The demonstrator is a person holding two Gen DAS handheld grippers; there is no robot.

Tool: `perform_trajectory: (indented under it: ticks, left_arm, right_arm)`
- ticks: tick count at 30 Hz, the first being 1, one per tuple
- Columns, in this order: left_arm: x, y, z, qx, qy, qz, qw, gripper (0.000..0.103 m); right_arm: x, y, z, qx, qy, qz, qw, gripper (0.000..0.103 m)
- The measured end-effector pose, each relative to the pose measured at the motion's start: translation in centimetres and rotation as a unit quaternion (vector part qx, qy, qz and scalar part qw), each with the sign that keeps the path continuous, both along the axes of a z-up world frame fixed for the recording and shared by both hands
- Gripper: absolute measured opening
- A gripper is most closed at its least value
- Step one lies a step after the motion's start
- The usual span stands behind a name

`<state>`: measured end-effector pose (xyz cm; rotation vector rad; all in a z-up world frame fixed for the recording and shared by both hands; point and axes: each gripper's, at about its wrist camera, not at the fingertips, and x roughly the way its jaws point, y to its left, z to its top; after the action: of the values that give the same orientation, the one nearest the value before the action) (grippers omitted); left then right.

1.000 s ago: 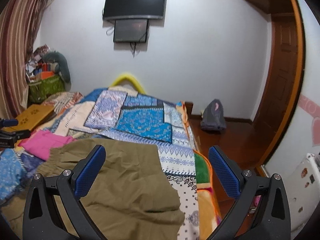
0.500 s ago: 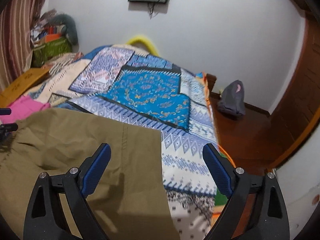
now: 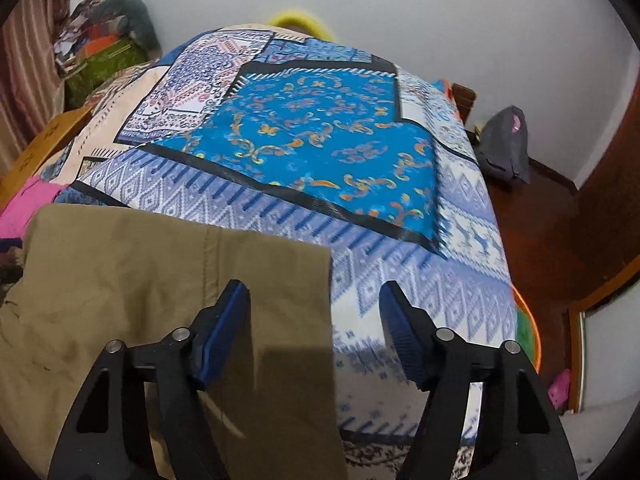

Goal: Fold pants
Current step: 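Lower both grippers onto the olive pants' waistband and leg hem, then grasp the waistband with the left gripper while the right gripper grasps the hem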

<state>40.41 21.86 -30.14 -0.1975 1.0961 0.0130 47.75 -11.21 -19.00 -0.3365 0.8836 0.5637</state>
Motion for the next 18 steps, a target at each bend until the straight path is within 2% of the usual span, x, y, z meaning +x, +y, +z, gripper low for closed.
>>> perform_trajectory:
  ticks: [1, 3, 4, 7, 8, 10, 11, 12, 15, 18]
  left_arm:
    - [-0.1, -0.4, 0.1, 0.005, -0.003, -0.005, 1.0000, 0.076]
    - [-0.1, -0.9, 0.3, 0.001, -0.007, -0.013, 0.9999, 0.057]
    - [-0.1, -1.3, 0.5, 0.003, -0.007, -0.012, 0.9999, 0.055]
    - [-0.1, -2.1, 0.8, 0.030, -0.010, -0.012, 0.9994, 0.051]
    - [-0.2, -2.3, 1.0, 0.041, -0.012, -0.015, 0.9990, 0.048]
    - [-0.4, -2.2, 1.5, 0.050, -0.016, -0.017, 0.9985, 0.043]
    - [-0.5, -2.2, 1.8, 0.051, -0.017, -0.015, 0.9984, 0.039]
    - [-0.6, -2.1, 2.1, 0.056, -0.021, -0.012, 0.9982, 0.025]
    - [-1.1, -2.2, 3.1, 0.063, -0.025, -0.015, 0.9976, 0.012]
    - [-1.4, -2.6, 4.3, 0.089, -0.035, -0.024, 0.9952, 0.011]
  right_arm:
    - [0.0, 0.0, 0.0, 0.003, 0.004, 0.002, 1.000, 0.061]
    - [0.1, -0.1, -0.1, 0.021, 0.024, 0.006, 0.999, 0.049]
    - [0.1, -0.2, -0.1, 0.030, 0.032, 0.007, 0.999, 0.040]
    - [-0.3, 0.2, -0.1, 0.032, 0.030, 0.003, 0.999, 0.028]
    - [-0.3, 0.4, -0.1, 0.028, 0.027, 0.003, 0.999, 0.020]
    - [-0.7, 0.6, 0.1, 0.032, 0.022, -0.003, 0.999, 0.013]
    - [-0.9, 0.7, 0.2, 0.031, 0.017, -0.005, 0.999, 0.012]
    - [-1.1, 0.7, 0.4, 0.030, 0.012, -0.005, 0.999, 0.012]
    - [-1.6, 0.7, 1.3, 0.031, -0.006, -0.009, 0.999, 0.011]
    - [-1.7, 0.3, 3.0, 0.048, -0.016, -0.020, 0.999, 0.011]
